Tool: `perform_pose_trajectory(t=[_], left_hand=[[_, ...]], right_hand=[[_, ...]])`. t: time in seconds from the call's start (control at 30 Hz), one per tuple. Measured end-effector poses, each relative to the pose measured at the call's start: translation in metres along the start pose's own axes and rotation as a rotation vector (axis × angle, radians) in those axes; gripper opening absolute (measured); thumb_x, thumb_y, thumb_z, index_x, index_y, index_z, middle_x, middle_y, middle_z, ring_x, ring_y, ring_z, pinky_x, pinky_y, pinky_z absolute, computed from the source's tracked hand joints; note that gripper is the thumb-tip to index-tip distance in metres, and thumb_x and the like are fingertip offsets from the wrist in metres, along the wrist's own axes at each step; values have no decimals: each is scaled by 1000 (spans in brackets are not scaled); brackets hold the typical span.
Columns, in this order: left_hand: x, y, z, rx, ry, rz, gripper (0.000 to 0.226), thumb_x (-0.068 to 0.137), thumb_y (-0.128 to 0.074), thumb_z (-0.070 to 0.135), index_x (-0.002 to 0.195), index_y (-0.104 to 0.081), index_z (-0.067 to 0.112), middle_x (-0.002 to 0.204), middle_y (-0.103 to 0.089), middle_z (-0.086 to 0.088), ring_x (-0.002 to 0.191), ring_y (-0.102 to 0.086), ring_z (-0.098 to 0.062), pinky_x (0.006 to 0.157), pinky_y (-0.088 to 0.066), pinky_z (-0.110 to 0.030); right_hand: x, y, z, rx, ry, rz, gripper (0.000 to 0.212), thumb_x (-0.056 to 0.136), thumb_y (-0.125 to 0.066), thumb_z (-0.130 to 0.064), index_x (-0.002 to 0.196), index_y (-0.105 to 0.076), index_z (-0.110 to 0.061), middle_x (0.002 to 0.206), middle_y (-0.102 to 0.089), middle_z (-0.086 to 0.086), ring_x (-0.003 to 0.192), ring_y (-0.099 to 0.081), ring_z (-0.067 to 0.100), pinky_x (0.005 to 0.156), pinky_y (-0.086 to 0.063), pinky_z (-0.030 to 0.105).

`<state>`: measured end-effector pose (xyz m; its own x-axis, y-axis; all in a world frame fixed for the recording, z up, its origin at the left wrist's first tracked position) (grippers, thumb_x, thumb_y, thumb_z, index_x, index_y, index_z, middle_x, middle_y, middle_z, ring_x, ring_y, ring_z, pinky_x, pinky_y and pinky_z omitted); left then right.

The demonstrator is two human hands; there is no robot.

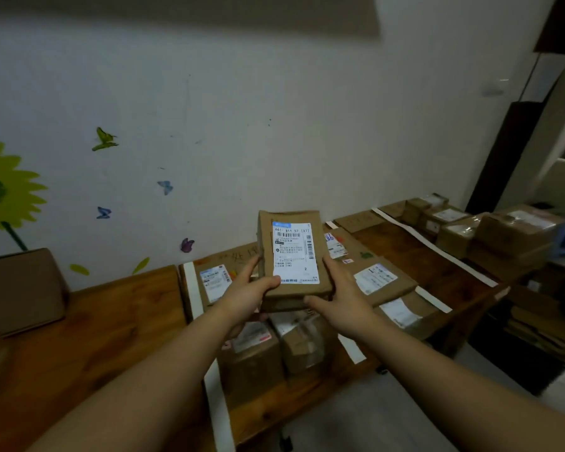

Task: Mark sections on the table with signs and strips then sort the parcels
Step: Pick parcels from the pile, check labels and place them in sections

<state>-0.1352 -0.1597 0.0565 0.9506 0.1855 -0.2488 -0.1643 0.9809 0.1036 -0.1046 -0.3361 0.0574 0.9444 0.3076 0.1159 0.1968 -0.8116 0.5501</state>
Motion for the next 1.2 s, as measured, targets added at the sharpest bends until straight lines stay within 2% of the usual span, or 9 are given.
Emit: perform_pose_trajectory(t=[0.13, 0.3, 0.4, 0.6, 0.77, 0.87, 0.97, 1.1, 1.2], left_hand=[[3, -25, -4, 1, 33, 1, 65, 94, -56, 27, 147, -21, 38, 98, -58, 10, 81, -56, -6, 61, -43, -28], [22, -13, -7, 62, 104, 32, 46, 96, -45, 42, 141, -36, 36, 108, -60, 6, 93, -57, -12, 79, -50, -36], [38, -1, -10, 93, 141, 23, 37, 97, -41, 46, 132, -44, 35, 110, -61, 3, 96, -57, -14, 71, -50, -33], [86, 24, -9, -9, 176, 49, 23, 97, -45, 36, 118, -54, 34, 98, -68, -4, 89, -62, -22, 81, -52, -42], [111, 45, -6, 26, 199, 65, 20, 94, -47, 28, 110, -57, 21, 92, -63, -5, 82, -58, -17, 66, -47, -29], [122, 60, -7, 62, 218, 82, 19, 91, -49, 24, 103, -61, 14, 93, -61, -7, 81, -57, -17, 64, -45, -27], [137, 76, -8, 1, 199, 216, 21, 93, -50, 30, 100, -62, 14, 86, -66, -5, 80, -62, -19, 66, -46, -29], [155, 81, -17, -15, 328, 369, 39, 97, -41, 46, 111, -54, 11, 84, -66, -7, 85, -63, -27, 76, -46, -37], [167, 88, -21, -147, 289, 576, 45, 87, -64, 30, 121, -38, 15, 101, -64, -12, 79, -67, -25, 63, -55, -36]], right_hand=[[8, 14, 20, -24, 38, -66, 75, 78, -70, -36, 139, -30, -50, 137, -41, -6, 127, -42, 14, 105, -42, 46], [40, 5, 26, -76, 49, -115, 58, 89, -62, -35, 140, -36, -42, 141, -40, -6, 129, -41, 16, 106, -40, 42], [59, -7, 28, -70, 34, -134, 53, 91, -60, -35, 139, -39, -39, 136, -41, -7, 125, -42, 14, 102, -41, 35], [109, -23, 29, -90, 9, -209, 50, 91, -59, -40, 137, -40, -38, 123, -40, -10, 111, -46, 8, 63, -36, 8], [153, -30, 36, -2, -53, -128, 56, 90, -53, -53, 141, -38, -36, 144, -34, 0, 126, -43, 21, 101, -43, 41], [175, -32, 52, 89, -160, -153, 76, 80, -58, -60, 145, -27, -36, 150, -31, 2, 129, -44, 25, 102, -44, 51], [195, -41, 57, 115, -172, -290, 59, 89, -54, -51, 143, -37, -32, 129, -58, -2, 104, -61, 12, 85, -55, 37], [213, -55, 55, 134, -148, -299, 41, 98, -49, -38, 137, -43, -29, 111, -62, -8, 88, -62, 6, 67, -54, 23], [227, -69, 56, 158, -137, -345, 16, 100, -45, -33, 116, -44, -35, 92, -58, -19, 81, -61, -1, 61, -48, 14]])
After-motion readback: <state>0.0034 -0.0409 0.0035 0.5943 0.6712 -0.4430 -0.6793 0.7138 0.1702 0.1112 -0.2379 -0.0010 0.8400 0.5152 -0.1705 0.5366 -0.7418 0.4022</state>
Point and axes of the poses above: each hand's wrist, its own x-axis towards the middle knuckle, its own y-axis out of the back of the hand, z = x × y, the point moved 5 cm from there along x, towards the middle knuckle
